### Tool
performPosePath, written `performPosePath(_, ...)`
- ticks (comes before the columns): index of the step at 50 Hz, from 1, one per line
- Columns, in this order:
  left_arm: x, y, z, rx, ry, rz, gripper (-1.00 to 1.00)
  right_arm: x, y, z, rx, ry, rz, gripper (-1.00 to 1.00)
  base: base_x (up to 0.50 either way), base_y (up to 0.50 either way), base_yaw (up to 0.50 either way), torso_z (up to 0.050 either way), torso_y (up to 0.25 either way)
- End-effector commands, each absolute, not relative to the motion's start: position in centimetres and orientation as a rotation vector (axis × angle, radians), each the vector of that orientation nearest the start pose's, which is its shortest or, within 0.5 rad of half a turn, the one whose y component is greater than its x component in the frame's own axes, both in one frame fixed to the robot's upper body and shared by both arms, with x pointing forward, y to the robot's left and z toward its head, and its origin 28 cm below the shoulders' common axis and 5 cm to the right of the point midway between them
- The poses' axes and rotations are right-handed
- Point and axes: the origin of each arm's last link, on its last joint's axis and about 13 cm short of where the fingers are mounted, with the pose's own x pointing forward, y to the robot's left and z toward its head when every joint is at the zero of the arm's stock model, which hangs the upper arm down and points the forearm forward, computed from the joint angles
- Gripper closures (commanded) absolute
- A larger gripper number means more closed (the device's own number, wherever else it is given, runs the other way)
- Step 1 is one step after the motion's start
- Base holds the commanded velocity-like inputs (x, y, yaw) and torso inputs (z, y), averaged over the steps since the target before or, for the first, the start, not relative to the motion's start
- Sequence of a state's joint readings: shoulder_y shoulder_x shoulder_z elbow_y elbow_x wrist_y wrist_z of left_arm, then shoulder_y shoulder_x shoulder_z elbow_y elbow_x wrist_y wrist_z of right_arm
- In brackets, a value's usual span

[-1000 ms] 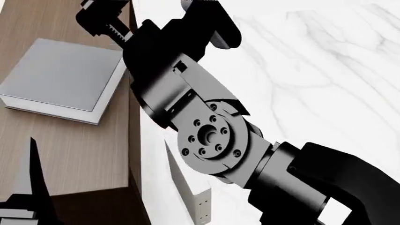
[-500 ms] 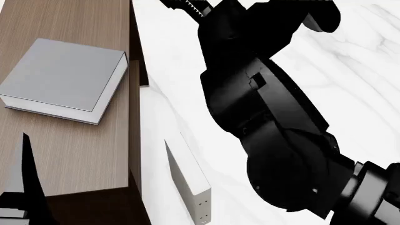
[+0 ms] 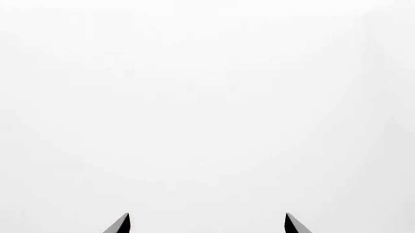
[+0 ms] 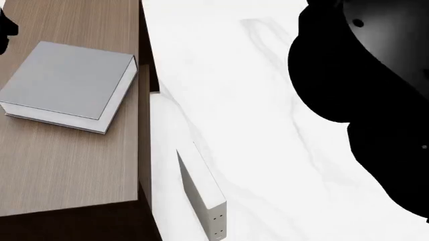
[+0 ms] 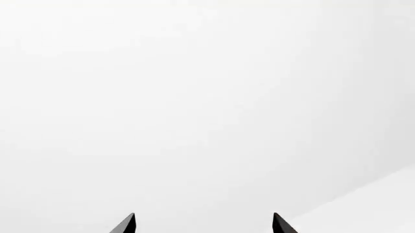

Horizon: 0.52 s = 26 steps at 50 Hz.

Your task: Pick up the book in the middle and place it on the cabinet shelf.

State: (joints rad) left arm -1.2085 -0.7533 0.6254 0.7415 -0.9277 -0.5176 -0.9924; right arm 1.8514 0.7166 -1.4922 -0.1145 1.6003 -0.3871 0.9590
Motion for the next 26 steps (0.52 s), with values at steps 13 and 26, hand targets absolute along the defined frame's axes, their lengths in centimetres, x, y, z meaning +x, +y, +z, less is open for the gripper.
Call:
performPosePath(13,26.8,19.2,44.7,0.186,-0.920,0.053,-1.00,28.1,-9.7,43.4,0.176,-0.711,-0.036,-1.00,0.00,0.00,0.00,0.000,0.000)
performPosePath(26,26.8,19.1,45.8,0.186,-0.936,0.060,-1.00,28.0,-9.8,43.8,0.174,-0.718,-0.034,-1.00,0.00,0.00,0.00,0.000,0.000)
